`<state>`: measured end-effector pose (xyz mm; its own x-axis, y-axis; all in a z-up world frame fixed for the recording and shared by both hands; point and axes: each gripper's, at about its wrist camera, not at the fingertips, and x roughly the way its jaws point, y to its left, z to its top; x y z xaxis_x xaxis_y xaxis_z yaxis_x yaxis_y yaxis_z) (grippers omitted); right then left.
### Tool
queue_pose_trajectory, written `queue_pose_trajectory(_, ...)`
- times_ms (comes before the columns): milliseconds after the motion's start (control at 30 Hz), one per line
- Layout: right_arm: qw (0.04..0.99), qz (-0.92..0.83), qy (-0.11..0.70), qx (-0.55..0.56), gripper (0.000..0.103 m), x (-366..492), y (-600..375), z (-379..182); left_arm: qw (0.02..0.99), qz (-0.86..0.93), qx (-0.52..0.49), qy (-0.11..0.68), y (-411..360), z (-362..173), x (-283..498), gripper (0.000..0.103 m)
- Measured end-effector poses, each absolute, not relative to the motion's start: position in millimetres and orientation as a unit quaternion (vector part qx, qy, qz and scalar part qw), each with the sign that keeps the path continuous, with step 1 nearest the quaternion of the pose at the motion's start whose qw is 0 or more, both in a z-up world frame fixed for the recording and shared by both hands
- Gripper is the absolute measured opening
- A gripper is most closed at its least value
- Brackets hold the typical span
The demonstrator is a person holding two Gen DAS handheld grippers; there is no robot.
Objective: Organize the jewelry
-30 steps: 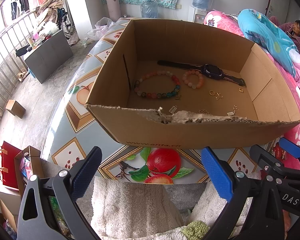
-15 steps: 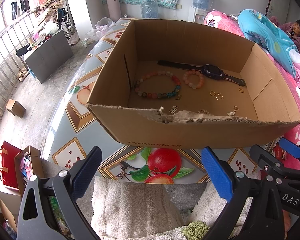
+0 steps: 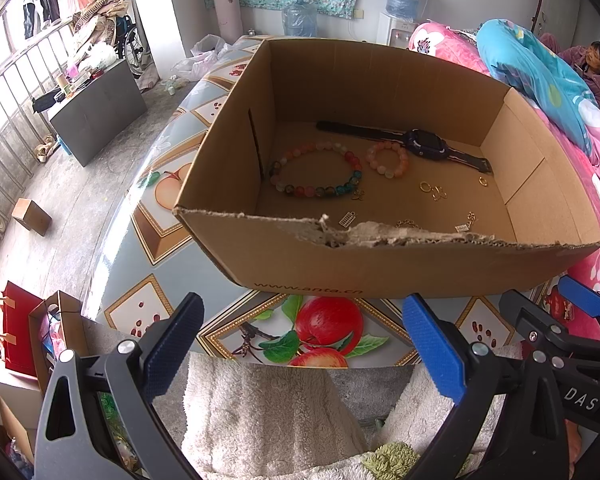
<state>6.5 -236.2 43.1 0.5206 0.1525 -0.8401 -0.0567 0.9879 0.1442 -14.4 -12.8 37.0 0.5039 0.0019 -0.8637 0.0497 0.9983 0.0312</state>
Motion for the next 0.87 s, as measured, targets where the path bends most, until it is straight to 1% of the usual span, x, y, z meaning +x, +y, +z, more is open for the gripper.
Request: queue_pose_trajectory(867, 0.869, 0.061, 0.488, 0.049, 0.095, 6.6, -234.8, 41.7, 0.865, -0.013, 0.021, 0.502, -10.5, 35.7, -13.1, 0.097)
